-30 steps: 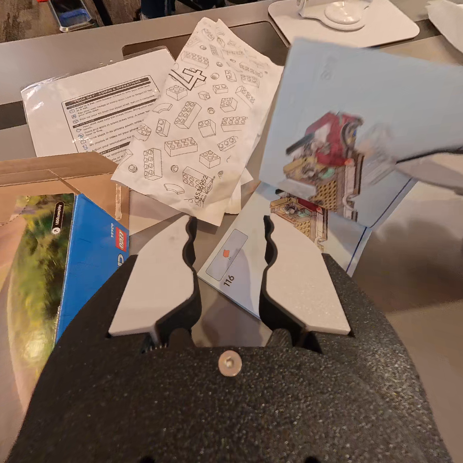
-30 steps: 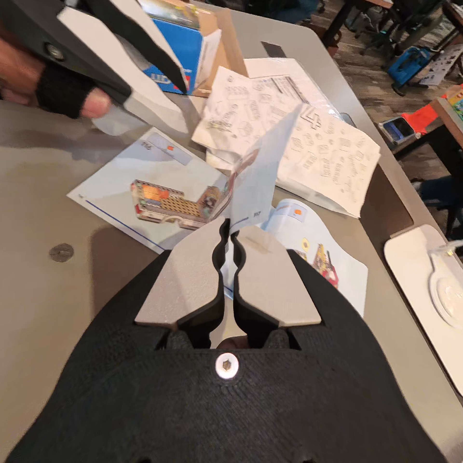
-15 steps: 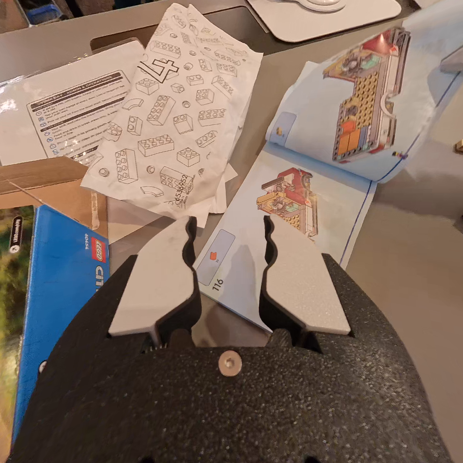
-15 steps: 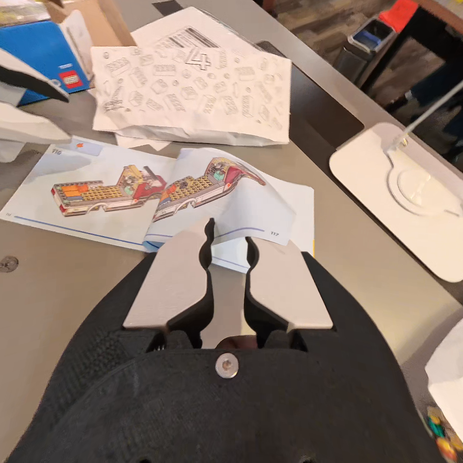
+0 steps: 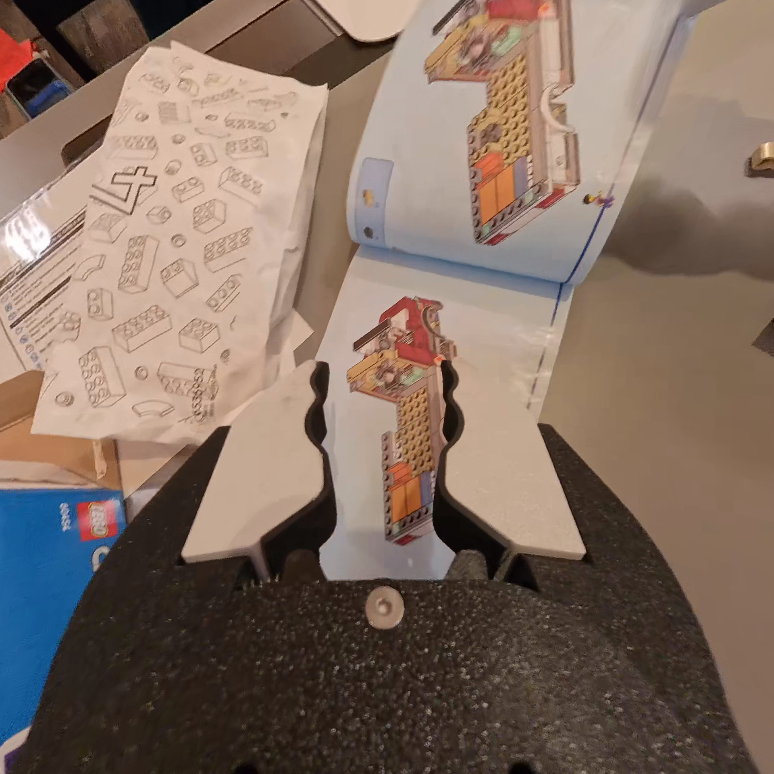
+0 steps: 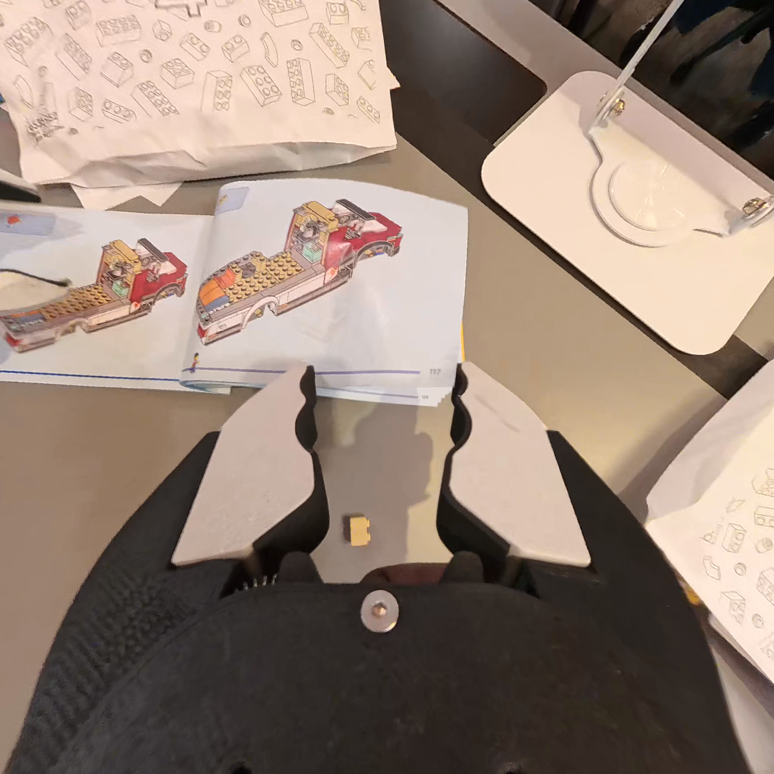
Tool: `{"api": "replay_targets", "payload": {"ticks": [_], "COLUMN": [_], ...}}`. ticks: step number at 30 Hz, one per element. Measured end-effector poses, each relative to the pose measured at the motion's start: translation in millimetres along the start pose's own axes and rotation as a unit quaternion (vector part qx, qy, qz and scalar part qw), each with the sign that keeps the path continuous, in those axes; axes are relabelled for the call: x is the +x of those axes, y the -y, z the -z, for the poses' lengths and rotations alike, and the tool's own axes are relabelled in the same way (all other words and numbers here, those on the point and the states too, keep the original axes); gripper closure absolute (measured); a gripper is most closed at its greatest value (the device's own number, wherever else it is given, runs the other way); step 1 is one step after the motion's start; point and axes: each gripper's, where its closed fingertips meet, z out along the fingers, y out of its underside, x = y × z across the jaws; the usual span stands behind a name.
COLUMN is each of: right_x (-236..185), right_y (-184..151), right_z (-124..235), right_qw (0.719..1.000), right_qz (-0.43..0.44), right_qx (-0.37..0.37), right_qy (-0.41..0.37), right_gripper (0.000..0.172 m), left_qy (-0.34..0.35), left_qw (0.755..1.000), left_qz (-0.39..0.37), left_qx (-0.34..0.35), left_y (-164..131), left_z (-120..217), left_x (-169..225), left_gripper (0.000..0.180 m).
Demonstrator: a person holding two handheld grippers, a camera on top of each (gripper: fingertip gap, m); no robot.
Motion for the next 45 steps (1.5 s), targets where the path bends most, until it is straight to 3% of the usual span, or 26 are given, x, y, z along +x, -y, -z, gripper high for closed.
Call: {"api": "replay_targets", "payload": {"ticks": [8,19,29,35,41,45], "right_x": [15.3,9.4,19.7,19.7,10.7,4.8], "right_y": [-19.5,-8.1,-23.0,-55.2,-64.6,-72.4], "right_z": [6.4,45.7,79.5,85.5,101.4,106.2], "right_qw": [0.995,0.994,0.992,0.993,0.986,0.983], "right_qz": [0.064,0.106,0.102,0.055,0.039,0.043], "right_qx": [-0.052,0.027,0.077,0.090,0.133,0.142], "right_qy": [-0.046,-0.025,-0.008,0.044,0.091,0.106], "right_gripper": [0.108,0.113,0.120,0.123,0.127,0.130], "left_qy": [-0.012,-0.014,-0.026,-0.135,-0.299,-0.308], "left_qw": [0.999,0.997,0.998,0.990,0.947,0.948], "left_qz": [-0.020,-0.051,-0.045,0.008,0.062,0.031], "left_qx": [-0.032,-0.056,-0.031,0.047,0.096,0.078], "left_y": [16.1,42.8,40.1,58.2,83.2,78.8], "left_z": [-28.6,-56.9,-42.0,-21.2,2.8,-0.6], "left_x": [27.6,49.7,60.0,99.9,169.8,193.2], "left_gripper": [0.127,0.132,0.129,0.129,0.130,0.130]}}
